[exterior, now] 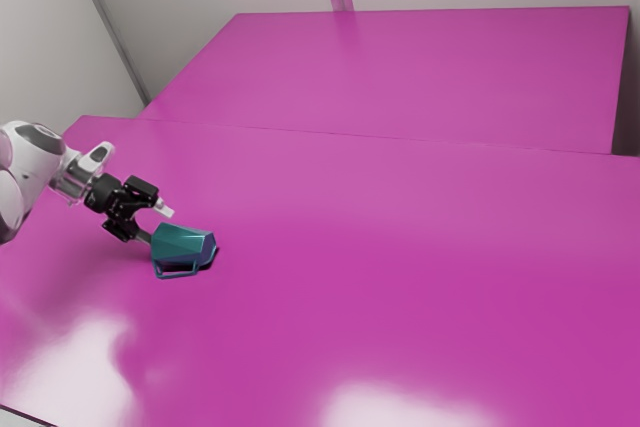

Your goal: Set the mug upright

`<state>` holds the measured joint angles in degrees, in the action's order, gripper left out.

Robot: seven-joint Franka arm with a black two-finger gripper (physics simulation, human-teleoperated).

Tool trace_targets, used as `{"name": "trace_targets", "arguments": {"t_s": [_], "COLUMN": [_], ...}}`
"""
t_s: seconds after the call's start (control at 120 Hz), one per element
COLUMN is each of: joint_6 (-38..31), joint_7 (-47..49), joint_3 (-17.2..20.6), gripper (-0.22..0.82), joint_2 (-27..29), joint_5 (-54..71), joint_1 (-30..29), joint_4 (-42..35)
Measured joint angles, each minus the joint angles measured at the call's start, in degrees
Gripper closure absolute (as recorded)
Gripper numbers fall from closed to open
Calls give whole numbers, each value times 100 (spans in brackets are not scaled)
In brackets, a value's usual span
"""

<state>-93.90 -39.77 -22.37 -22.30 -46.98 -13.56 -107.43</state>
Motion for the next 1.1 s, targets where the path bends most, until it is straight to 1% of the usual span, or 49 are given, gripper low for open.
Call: {"name": "trace_targets", "arguments": {"t_s": [0.067, 0.1, 0.225, 0.275, 0.35, 0.433, 0.608, 0.808, 0.908, 1.033, 1.1], "joint_6": [83, 116, 198, 221, 272, 322, 432, 585, 570, 330, 120], "joint_7": [-98, -142, -289, -340, -409, -475, -581, -661, -576, -316, -142], "joint_3": [57, 82, 104, 108, 107, 110, 110, 132, 380, 628, 954], "gripper": [0, 4, 37, 48, 59, 66, 74, 77, 78, 78, 78], "joint_2": [2, 2, 5, 9, 25, 41, 102, 443, 829, 1208, 1381], "joint_5": [-12, -17, -26, -40, -80, -111, -130, -98, 237, 964, 1479], "joint_1": [1, 3, -4, -5, -6, -6, -4, 11, 134, 429, 427], "joint_4": [-6, -14, -26, -27, -26, -26, -26, -33, 27, 109, 171]}}
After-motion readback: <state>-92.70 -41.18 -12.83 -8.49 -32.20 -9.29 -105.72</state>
